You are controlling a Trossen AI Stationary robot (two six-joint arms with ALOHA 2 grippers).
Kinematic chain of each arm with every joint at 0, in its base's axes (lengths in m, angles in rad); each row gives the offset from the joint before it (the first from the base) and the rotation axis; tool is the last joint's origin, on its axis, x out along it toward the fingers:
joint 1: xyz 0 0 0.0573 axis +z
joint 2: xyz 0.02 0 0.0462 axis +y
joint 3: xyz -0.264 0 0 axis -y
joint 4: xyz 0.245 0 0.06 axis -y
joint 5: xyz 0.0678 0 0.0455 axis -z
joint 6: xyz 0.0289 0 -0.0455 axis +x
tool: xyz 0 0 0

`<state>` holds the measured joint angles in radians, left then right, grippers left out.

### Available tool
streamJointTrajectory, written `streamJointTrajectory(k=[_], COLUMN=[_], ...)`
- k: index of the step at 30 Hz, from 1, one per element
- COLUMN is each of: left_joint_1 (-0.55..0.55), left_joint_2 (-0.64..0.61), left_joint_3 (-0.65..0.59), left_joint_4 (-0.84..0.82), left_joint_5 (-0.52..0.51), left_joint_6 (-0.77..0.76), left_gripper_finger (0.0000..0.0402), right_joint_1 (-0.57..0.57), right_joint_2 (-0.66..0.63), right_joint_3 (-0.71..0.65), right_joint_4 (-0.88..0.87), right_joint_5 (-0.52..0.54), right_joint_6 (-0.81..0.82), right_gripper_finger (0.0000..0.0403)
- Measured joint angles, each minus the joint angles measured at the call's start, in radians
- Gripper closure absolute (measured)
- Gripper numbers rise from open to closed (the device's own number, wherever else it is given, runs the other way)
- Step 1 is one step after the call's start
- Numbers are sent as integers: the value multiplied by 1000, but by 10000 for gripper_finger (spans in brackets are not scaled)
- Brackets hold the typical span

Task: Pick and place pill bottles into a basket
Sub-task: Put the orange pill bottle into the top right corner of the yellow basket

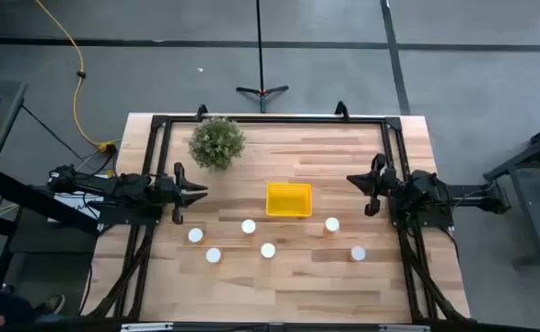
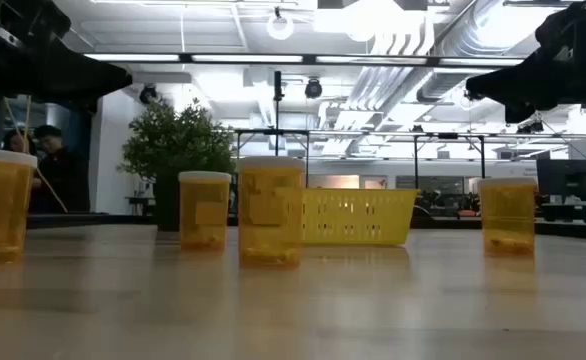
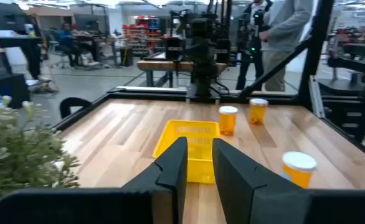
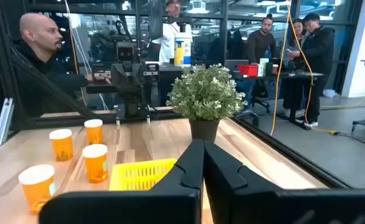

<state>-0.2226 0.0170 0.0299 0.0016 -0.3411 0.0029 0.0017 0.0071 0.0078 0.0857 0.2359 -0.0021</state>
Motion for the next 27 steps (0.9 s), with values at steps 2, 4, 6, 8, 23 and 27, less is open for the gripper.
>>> streamJointTrajectory(k=[2,4,6,8,23,27], left_joint_1=[0,0,0,0,0,0], left_joint_2=[0,0,0,0,0,3], left_joint_3=[0,0,0,0,1,56], left_joint_4=[2,2,2,2,46,29], left_joint_5=[-15,-20,-20,-21,-36,4], left_joint_6=[0,0,0,0,0,0], left_gripper_finger=[289,289,289,289,179,122], right_joint_1=[0,0,0,0,-2,-1], right_joint_2=[0,0,0,0,0,11], right_joint_3=[0,0,0,0,0,36], right_joint_4=[-5,-20,-24,-27,42,67], right_joint_5=[0,0,0,-7,8,-77], right_joint_6=[2,2,3,3,5,-6], right_gripper_finger=[397,385,367,344,226,218])
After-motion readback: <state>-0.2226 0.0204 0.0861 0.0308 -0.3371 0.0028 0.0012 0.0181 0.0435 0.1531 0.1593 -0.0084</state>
